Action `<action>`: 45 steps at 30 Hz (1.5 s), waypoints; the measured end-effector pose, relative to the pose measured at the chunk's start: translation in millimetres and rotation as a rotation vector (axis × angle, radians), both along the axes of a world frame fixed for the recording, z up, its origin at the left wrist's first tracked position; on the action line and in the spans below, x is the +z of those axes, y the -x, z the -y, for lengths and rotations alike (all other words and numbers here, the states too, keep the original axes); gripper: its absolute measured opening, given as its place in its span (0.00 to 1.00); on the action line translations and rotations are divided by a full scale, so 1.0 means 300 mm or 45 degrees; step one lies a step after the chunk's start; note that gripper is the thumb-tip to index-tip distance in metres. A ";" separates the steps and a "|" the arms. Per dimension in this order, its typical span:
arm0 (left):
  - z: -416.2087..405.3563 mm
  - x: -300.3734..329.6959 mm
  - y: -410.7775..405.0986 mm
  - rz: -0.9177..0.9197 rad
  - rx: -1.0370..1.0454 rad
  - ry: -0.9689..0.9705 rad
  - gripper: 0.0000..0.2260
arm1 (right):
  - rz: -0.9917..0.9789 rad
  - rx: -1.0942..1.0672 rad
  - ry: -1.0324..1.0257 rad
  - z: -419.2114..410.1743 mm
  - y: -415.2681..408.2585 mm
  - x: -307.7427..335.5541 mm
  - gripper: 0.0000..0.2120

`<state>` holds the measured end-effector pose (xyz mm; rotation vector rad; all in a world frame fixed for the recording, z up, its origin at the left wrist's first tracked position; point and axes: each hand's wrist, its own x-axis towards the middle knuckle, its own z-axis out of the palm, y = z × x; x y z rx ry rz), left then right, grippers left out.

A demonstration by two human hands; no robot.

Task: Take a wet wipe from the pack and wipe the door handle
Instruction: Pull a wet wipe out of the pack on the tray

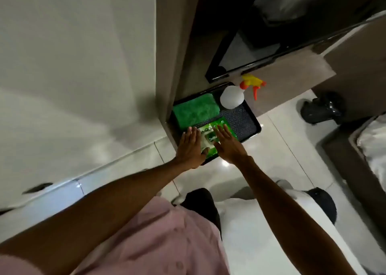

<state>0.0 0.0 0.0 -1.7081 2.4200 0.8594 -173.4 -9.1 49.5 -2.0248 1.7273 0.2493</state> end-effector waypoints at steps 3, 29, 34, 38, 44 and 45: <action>0.043 -0.021 0.087 0.041 0.052 -0.126 0.40 | -0.087 0.346 -0.029 0.084 0.087 -0.046 0.27; 0.018 -0.037 0.156 -0.361 0.593 0.087 0.37 | 0.242 0.941 0.234 0.402 0.163 -0.153 0.29; 0.081 -0.011 0.170 -0.509 0.702 0.238 0.11 | 0.572 0.570 0.443 0.365 0.199 -0.170 0.17; 0.086 -0.024 0.184 -0.515 0.780 0.216 0.11 | 0.814 0.202 0.686 0.239 0.242 -0.210 0.10; 0.091 -0.030 0.198 -0.474 0.837 0.233 0.11 | 0.746 0.329 0.629 0.169 0.273 -0.247 0.08; 0.092 -0.027 0.201 -0.464 0.843 0.231 0.10 | 0.703 0.436 0.554 0.167 0.272 -0.250 0.08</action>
